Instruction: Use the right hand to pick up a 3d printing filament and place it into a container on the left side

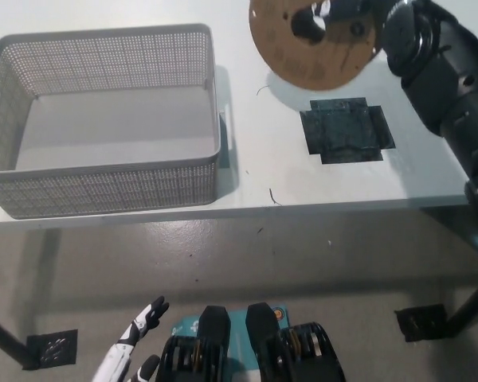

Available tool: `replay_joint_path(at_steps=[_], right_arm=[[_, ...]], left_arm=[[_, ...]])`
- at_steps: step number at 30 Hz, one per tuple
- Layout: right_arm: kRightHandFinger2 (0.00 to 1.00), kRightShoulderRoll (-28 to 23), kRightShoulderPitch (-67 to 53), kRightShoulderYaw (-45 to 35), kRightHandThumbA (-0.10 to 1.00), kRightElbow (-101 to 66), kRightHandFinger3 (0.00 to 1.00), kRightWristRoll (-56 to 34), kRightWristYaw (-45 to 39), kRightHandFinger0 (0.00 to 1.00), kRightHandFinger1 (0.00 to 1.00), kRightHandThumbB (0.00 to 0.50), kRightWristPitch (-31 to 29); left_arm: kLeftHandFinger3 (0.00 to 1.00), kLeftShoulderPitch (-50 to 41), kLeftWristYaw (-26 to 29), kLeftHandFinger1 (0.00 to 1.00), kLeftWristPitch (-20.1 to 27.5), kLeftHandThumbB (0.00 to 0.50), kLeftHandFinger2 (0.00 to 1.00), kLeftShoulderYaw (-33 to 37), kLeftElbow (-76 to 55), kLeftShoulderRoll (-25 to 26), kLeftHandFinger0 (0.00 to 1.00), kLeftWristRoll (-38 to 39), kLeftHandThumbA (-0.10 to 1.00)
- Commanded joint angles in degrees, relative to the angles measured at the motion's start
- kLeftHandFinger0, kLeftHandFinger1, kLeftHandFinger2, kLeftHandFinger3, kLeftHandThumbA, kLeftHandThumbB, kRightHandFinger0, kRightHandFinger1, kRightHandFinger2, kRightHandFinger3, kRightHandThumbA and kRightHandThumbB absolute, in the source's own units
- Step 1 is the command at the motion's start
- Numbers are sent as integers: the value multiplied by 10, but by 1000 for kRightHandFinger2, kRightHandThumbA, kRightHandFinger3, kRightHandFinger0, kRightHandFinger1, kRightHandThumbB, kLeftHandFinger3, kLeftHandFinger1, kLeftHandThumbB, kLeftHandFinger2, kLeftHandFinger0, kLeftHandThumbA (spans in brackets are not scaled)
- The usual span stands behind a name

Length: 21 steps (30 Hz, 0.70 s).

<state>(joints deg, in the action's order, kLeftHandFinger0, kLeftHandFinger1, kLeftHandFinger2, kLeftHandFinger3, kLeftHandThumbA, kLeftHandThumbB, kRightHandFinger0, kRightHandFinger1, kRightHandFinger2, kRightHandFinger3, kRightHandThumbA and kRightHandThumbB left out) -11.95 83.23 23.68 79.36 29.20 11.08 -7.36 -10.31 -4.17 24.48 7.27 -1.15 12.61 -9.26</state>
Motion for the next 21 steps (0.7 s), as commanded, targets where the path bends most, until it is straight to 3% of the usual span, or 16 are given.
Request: replay_joint_path(at_steps=[1,4,8,10,13,17,21], right_arm=[[800,0,121,-37,-100,-61,812,-24,64,0,243,118,-14],[787,10,125,-45,-100,-80,772,-23,61,0,250,170,-37],[720,45,134,-49,-100,-84,694,-18,80,0,183,137,-58],[787,67,144,-59,-100,-93,760,-27,62,0,266,128,-43],[800,94,152,-67,-100,-105,808,-30,49,0,313,138,-29],[739,127,153,-61,-100,-90,748,-19,75,0,267,144,-51],[764,164,149,-57,-100,-79,761,-14,85,0,231,170,-26]], left_arm=[[1000,-6,-3,1000,25,410,1000,2,-10,3,1000,0,997],[1000,-7,-10,1000,24,410,1000,6,-9,2,1000,7,983],[1000,-7,-11,1000,24,403,1000,11,-7,1,1000,6,982],[1000,-5,-12,1000,24,407,1000,12,-5,1,1000,4,982],[1000,-5,-11,1000,21,401,1000,14,-8,0,1000,-3,988],[1000,-8,-14,1000,14,397,1000,17,-14,0,1000,0,983],[1000,-10,-18,1000,15,391,1000,21,-15,1,1000,3,981]])
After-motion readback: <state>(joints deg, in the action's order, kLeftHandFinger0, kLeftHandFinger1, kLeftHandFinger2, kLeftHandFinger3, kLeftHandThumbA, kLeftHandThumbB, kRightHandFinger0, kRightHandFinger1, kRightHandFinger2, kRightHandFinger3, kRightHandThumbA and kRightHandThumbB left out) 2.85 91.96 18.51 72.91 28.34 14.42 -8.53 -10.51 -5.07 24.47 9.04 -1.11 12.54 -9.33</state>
